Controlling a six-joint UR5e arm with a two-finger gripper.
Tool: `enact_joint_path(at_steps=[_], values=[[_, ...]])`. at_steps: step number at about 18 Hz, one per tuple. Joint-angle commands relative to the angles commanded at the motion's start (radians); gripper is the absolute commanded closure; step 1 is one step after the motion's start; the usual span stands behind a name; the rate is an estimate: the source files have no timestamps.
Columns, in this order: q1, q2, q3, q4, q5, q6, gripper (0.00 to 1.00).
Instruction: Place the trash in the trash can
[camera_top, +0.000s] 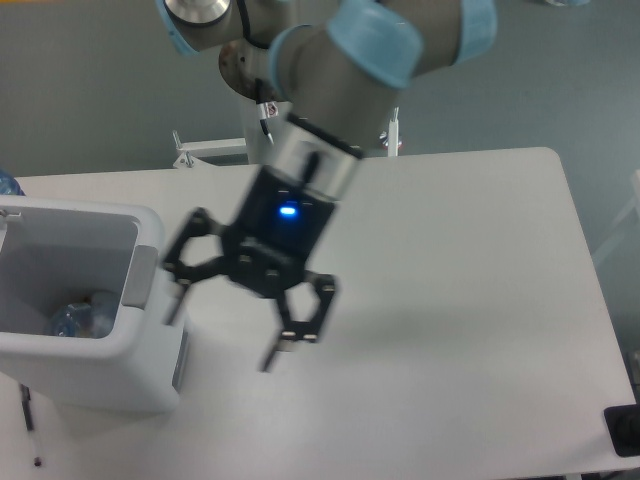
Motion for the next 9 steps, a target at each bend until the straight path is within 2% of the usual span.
enact_joint_path(at_steps=[2, 5, 7, 9], values=[[0.057, -0.011, -0.031, -0.002, 0.000, 0.077, 0.00], [0.103, -0.023, -0.026, -0.012, 0.008, 0.089, 0.00], [0.112, -0.035, -0.025, -0.015, 0.061, 0.108, 0.00], [0.112, -0.040, -0.032, -0.017, 0.165, 0.180, 0.00]])
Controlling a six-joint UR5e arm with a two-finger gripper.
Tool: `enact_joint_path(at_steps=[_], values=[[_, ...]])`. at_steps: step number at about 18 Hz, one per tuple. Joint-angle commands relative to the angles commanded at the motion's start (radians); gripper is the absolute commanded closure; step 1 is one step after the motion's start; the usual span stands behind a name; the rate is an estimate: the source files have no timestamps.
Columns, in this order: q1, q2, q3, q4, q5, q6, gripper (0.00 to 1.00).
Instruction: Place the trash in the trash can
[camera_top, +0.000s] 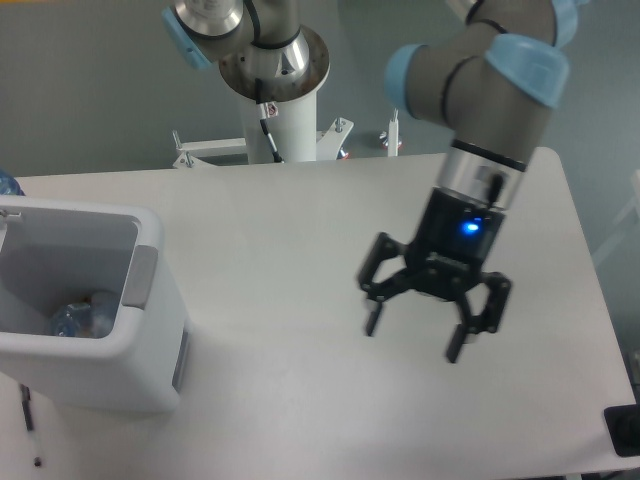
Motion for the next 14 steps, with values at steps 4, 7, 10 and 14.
enact_joint_path(at_steps=[4, 7, 10, 14], values=[[0.038, -0.029, -0.002, -0.032, 0.123, 0.153, 0.00], [0.052, -0.037, 0.008, -0.092, 0.215, 0.297, 0.00], [0.052, -0.035, 0.020, -0.172, 0.348, 0.446, 0.00], [0.051, -0.032, 0.023, -0.267, 0.465, 0.640, 0.00]])
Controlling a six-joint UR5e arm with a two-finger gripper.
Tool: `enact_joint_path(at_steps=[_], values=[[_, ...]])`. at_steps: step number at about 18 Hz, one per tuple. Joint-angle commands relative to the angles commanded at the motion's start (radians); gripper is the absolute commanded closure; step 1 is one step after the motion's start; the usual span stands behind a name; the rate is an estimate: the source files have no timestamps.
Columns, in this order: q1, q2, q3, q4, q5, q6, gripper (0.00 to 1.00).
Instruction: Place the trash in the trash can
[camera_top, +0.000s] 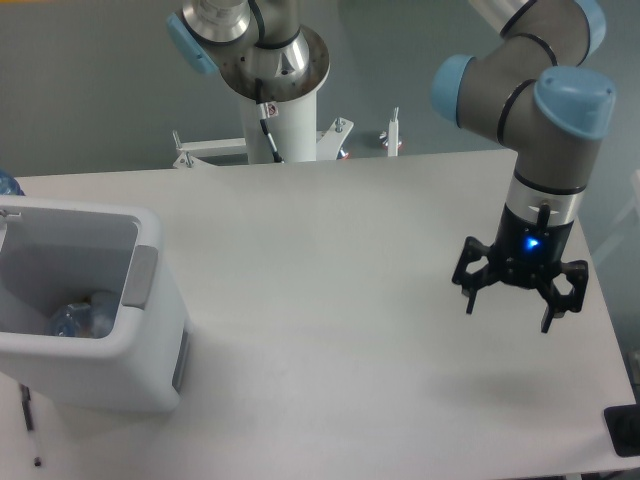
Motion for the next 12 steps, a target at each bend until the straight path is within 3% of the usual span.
enact_joint_path(at_steps=[3, 12], values=[[-0.012, -0.005, 0.014, -0.051, 0.115, 0.020, 0.00], [-0.026, -0.003, 0.015, -0.103, 0.192, 0.174, 0.00]])
